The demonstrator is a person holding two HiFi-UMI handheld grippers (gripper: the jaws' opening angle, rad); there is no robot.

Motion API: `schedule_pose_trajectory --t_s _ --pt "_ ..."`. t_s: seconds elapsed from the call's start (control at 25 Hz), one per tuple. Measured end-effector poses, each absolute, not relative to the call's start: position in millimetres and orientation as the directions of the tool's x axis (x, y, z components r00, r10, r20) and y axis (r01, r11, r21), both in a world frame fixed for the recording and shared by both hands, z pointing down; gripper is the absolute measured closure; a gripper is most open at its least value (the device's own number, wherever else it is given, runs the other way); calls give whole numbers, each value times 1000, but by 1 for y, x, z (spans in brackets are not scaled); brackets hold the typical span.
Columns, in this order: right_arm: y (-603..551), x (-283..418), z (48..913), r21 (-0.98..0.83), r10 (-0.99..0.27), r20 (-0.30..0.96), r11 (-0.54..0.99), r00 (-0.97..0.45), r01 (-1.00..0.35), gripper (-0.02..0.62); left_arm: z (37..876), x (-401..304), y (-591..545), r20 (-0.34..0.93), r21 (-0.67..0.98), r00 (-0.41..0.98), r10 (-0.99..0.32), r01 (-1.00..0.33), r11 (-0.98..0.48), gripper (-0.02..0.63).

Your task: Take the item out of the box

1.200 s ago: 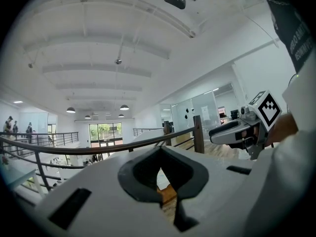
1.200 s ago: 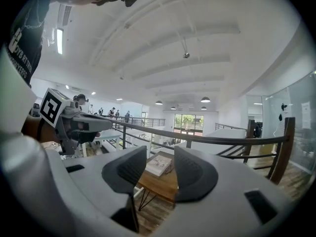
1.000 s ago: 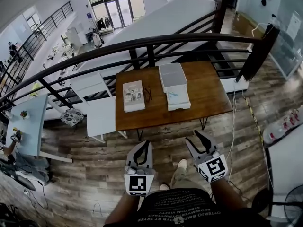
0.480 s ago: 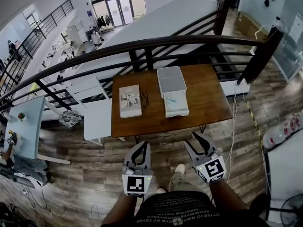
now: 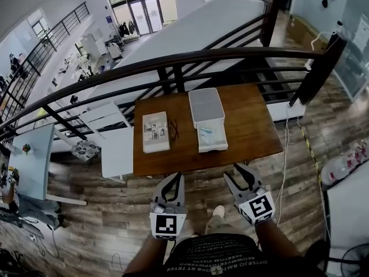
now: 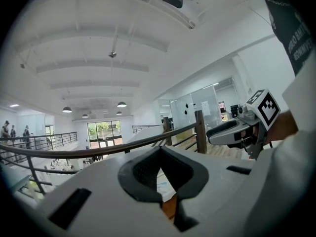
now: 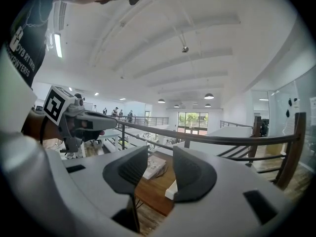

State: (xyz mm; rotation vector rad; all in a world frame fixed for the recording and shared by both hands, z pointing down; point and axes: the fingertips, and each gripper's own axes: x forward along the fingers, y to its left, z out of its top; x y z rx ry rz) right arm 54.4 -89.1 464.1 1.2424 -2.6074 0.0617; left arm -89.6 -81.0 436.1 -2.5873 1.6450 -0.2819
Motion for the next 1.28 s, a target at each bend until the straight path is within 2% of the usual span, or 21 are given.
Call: schedule_pose_trajectory --t_s 0.12,0.28,0.72,1.28 --pt "-102 61 463 64 -761 193 639 -619 -766 459 434 -85 -91 122 -148 398 -909 -899 -413 600" --pt "-121 68 457 72 -747 214 655 -630 -752 460 429 -79 -107 106 -151 375 -921 -909 -388 600" --pt "-173 91 444 90 -710 134 704 -692 -705 462 416 -57 -144 78 -180 303 -950 -933 -313 600" --pt "-222 99 476 46 -678 176 730 -713 -682 463 426 -53 -171 92 -168 247 -965 -951 -259 600"
